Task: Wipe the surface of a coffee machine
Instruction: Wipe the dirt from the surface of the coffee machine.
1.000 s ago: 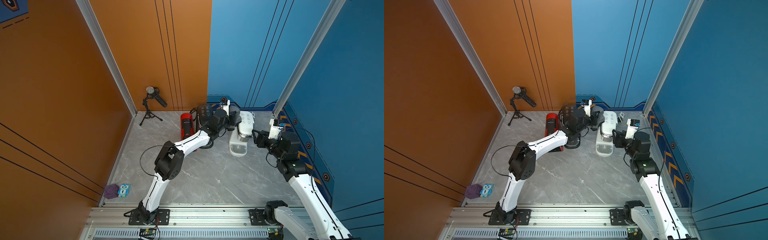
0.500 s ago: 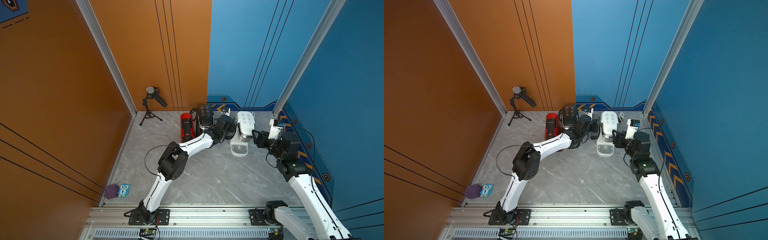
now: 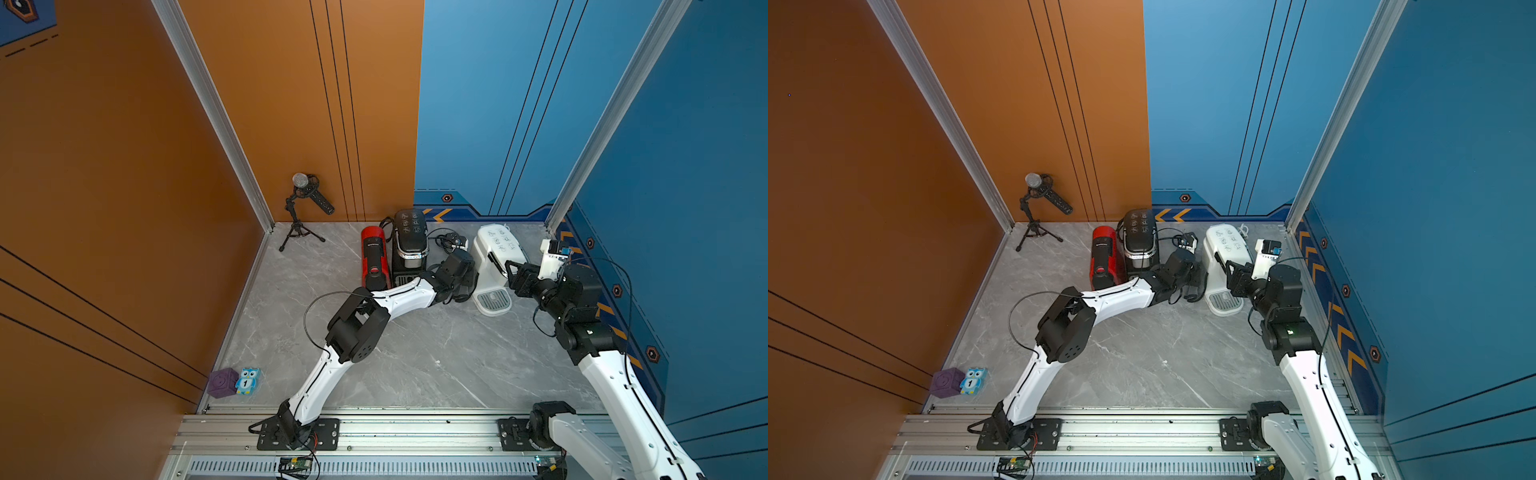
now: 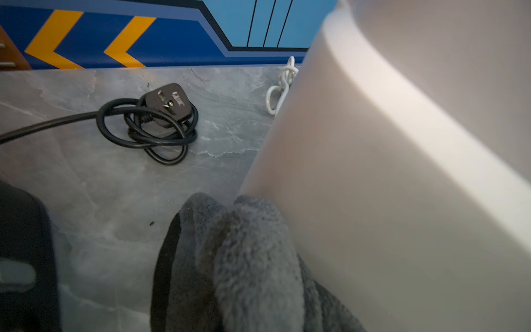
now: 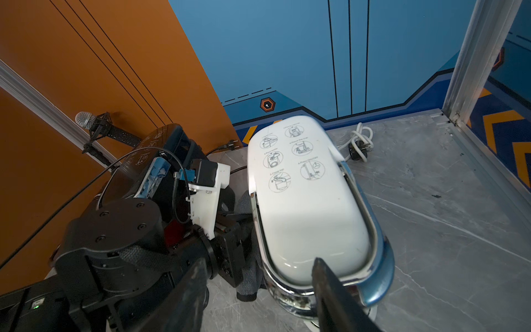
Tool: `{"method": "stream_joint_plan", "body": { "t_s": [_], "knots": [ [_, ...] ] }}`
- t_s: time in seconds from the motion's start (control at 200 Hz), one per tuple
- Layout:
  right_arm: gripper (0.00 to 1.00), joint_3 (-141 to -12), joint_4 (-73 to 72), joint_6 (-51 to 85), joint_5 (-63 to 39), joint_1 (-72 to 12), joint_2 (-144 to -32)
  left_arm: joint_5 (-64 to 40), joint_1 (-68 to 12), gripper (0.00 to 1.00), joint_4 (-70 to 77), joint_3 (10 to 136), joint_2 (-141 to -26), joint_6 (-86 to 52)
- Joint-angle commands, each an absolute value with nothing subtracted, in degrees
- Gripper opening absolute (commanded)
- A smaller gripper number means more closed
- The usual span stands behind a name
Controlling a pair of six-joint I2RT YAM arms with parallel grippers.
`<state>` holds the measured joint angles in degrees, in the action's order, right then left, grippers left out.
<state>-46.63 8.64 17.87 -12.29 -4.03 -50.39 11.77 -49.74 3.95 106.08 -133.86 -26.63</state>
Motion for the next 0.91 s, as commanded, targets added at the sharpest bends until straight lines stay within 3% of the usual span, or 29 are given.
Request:
{"method": "stream_joint_plan", "body": {
  "t_s": [0.0, 0.425, 0.901],
  "knots": [
    [0.59, -45.7, 10.76, 17.72, -11.74, -3.52, -49.53, 7.17, -52.23, 0.0, 4.59, 106.39, -134.9, -26.86],
    [0.59, -39.01, 11.62, 20.81, -4.2, -0.89, -49.22, 10.0, -47.86, 0.0, 4.37, 108.68, -127.85, -23.32],
    [0.58, -23.27, 2.96, 23.93, -3.06, -5.13, -45.15, 11.86, -44.76, 0.0, 4.55, 126.02, -132.38, -18.43]
  ]
}}
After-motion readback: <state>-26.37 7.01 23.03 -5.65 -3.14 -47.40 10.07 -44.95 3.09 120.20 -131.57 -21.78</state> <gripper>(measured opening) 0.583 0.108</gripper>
